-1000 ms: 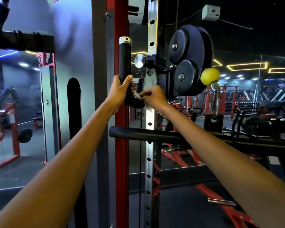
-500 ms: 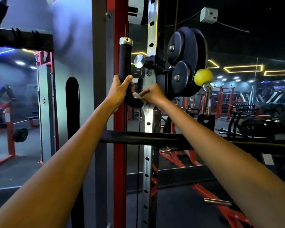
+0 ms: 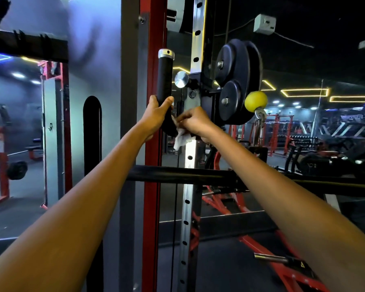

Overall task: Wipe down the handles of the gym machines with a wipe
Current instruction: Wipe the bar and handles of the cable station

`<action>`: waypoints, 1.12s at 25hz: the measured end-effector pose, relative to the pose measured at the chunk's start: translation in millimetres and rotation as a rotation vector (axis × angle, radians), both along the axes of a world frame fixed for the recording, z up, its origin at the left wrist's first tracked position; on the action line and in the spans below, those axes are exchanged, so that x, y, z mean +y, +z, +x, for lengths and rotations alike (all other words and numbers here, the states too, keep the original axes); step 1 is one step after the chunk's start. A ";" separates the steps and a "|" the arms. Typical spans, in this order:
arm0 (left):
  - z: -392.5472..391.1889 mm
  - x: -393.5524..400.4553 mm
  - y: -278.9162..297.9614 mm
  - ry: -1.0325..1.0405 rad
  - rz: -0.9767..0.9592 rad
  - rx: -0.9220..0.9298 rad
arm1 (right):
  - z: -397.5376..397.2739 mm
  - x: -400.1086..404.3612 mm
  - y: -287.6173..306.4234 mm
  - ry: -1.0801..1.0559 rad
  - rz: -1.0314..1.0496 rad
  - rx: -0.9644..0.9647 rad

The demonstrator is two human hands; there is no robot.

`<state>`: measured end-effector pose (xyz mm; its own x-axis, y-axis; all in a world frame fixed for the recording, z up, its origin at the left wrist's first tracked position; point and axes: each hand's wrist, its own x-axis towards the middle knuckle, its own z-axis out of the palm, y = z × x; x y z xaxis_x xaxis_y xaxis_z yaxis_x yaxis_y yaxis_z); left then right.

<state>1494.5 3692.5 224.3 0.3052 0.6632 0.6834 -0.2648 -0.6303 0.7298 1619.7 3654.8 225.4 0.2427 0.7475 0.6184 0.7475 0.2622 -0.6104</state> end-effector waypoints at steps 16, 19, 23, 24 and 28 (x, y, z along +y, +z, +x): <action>-5.2 11.2 5.2 -0.025 0.051 0.129 | -8.5 5.3 -7.1 -0.168 0.010 0.150; -8.6 14.7 6.4 -0.074 0.047 0.148 | -6.9 4.7 -11.0 -0.258 0.037 0.079; -9.2 19.0 7.3 -0.124 0.052 0.158 | 3.2 11.5 -9.9 -0.378 0.010 0.026; -8.4 22.2 6.5 -0.132 0.056 0.157 | 3.4 14.0 -9.7 -0.393 0.025 0.025; -5.5 33.7 2.0 -0.180 0.082 0.133 | -3.4 16.8 -8.1 -0.438 0.012 -0.009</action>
